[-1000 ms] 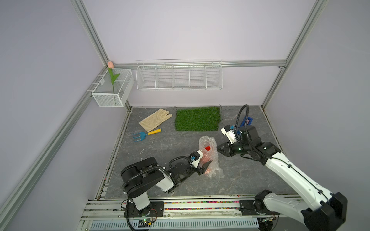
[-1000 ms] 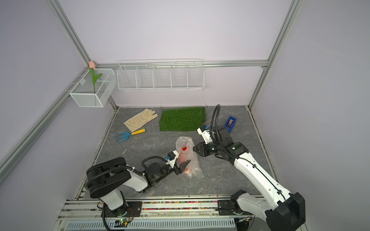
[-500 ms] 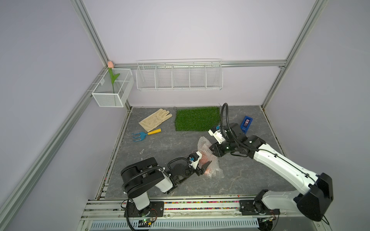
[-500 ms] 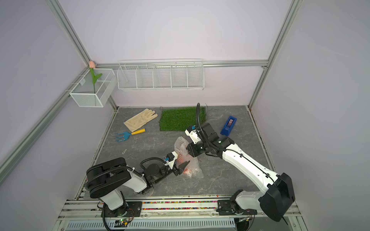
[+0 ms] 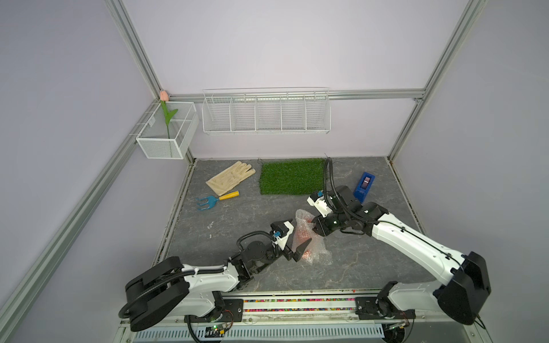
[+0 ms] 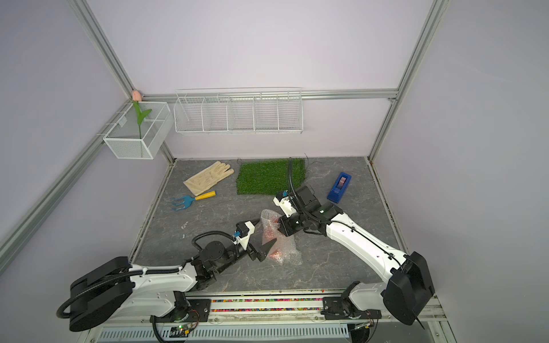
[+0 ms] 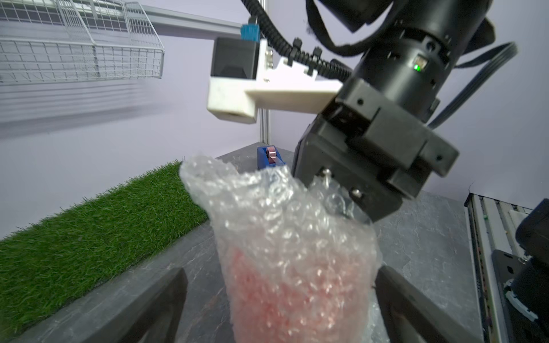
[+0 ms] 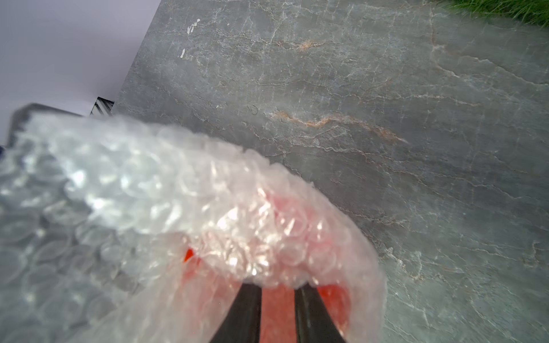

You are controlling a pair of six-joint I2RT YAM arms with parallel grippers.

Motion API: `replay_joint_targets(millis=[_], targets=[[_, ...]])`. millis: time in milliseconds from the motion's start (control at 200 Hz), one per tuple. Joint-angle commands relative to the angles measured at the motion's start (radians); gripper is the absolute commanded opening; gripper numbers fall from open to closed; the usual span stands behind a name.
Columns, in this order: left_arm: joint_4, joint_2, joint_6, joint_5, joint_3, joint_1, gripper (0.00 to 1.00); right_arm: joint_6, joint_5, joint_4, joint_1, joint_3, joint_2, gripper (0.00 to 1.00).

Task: Wrap wine glasses in bubble wrap
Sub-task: Wrap the wine glass in bubble wrap.

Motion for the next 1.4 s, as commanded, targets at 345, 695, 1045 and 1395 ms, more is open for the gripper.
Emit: replay_joint_targets(millis=[345,695,1045,1395], targets=[[-0.564,-0.113,0.093,0.242,0.225,0.048,0.65,0.012,-0.043,0.003,0.001,-0.009,-0.045,0.24],[-0.844,0.009,0.134,0.415,0.386,0.103,0.29,0.050,-0.152,-0.022,-0.122,0.011,-0.144,0.25],[-1.055,0.095,0.181,0.593,0.505,0.168,0.24,0.108,-0.242,0.025,-0.127,0.025,-0.178,0.27],[-1.103,0.142,0.170,0.647,0.550,0.202,0.25,0.065,-0.149,-0.040,-0.042,0.029,-0.070,0.27]])
